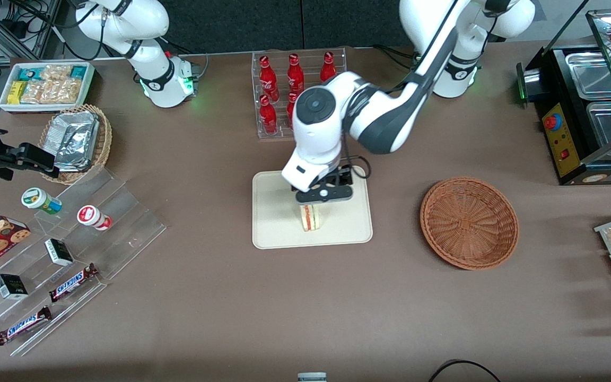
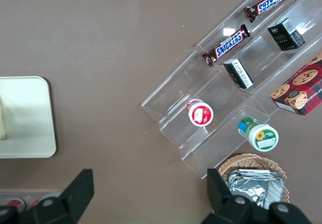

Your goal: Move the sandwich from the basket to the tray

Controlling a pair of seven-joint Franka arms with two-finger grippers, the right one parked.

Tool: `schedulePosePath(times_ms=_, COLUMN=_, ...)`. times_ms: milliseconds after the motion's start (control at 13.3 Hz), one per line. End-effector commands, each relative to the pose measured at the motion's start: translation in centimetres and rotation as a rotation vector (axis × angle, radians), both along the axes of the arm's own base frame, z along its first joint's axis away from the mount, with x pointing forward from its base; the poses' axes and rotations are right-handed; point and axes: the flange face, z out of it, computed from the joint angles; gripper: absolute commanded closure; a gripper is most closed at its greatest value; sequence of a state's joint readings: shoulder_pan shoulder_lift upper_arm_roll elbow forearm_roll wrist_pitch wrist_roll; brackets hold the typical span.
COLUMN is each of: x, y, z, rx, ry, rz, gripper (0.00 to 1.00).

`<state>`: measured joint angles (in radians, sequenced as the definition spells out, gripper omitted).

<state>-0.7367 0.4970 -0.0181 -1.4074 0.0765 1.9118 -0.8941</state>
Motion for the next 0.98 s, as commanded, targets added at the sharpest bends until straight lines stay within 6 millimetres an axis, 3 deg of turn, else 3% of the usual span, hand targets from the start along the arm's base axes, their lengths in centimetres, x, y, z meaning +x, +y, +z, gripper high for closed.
schedulePosePath(times_ms=0, x=0.9, y=3.2, z=2.8, rx=0.021, ry=0.004, rz=0.036, gripper=0.0)
schedulePosePath(times_ms=376, x=3.3, y=11.1, z=7.1, rx=0.046, ry=0.074, rz=-0.024, gripper=0.0)
schedulePosePath(times_ms=526, x=4.6, y=15.5, z=8.6, rx=0.049, ry=0.11, rz=-0.049, gripper=0.0)
schedulePosePath(times_ms=827, x=4.8, y=22.1, z=11.6, rx=0.048, ry=0.194, rz=-0.11, gripper=0.0)
schedulePosePath(times_ms=902, x=5.2, y=24.8, z=12.4, rx=0.044, ry=0.202, rz=-0.098, gripper=0.0)
